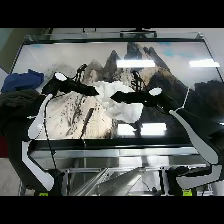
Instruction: Fold the shirts.
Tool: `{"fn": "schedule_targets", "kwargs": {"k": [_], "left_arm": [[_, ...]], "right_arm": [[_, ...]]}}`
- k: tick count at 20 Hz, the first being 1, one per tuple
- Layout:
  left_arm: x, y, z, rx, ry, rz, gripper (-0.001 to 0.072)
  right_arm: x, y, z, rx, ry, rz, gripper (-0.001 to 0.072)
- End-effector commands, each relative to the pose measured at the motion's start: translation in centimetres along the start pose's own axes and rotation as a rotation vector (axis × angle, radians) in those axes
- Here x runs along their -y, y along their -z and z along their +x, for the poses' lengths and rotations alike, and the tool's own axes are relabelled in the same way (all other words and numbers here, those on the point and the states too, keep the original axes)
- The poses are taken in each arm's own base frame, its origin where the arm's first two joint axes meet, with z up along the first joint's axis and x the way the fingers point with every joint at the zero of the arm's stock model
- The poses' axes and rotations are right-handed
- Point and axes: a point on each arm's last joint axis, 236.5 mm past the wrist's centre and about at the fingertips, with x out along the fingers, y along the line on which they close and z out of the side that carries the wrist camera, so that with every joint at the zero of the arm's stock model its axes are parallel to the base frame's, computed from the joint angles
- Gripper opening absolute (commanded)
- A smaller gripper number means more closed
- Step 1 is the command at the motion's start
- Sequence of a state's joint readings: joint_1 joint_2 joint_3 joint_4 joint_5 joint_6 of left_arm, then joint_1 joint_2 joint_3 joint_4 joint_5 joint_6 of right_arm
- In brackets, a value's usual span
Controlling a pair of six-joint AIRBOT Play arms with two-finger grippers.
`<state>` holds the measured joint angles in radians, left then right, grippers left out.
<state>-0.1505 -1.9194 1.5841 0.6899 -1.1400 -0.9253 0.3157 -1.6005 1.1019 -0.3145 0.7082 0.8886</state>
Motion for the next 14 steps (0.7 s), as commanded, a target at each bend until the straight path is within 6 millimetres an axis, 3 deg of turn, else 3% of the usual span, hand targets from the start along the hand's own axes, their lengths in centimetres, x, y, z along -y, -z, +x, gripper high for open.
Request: {"fn": "schedule_targets", "kwargs": {"k": [1, 5, 9, 10, 11, 12, 13, 14], "left_arm": [[1.2, -0.6, -0.7, -0.009, 0.026, 0.03, 0.0016], [2.0, -0.3, -0.4, -0.025, 0.046, 0.033, 0.0016], [4.4, 1.8, 0.3, -0.116, 0.11, 0.056, 0.0016], [5.1, 2.3, 0.5, -0.139, 0.126, 0.064, 0.0016], [5.7, 2.7, 0.8, -0.158, 0.138, 0.074, 0.0016], [6.2, 3.0, 1.0, -0.169, 0.146, 0.089, 0.0017], [6.5, 3.1, 1.2, -0.174, 0.15, 0.101, 0.0016], [6.6, 3.1, 1.3, -0.175, 0.15, 0.102, 0.0016]], "right_arm": [[1.8, -1.4, -1.0, 0.027, 0.038, -0.017, 0.0696], [2.8, -1.4, -0.4, 0.036, 0.064, -0.02, 0.0696], [4.3, -0.7, 0.7, 0.025, 0.076, 0.024, 0.0693], [4.5, -0.5, 1.0, 0.023, 0.074, 0.04, 0.0576], [4.8, -0.4, 1.2, 0.023, 0.077, 0.05, 0.0415], [4.9, -0.5, 1.4, 0.032, 0.072, 0.07, 0.0365], [4.9, -0.8, 1.4, 0.043, 0.068, 0.087, 0.0359], [4.7, -0.9, 1.4, 0.048, 0.064, 0.093, 0.0212]]}}
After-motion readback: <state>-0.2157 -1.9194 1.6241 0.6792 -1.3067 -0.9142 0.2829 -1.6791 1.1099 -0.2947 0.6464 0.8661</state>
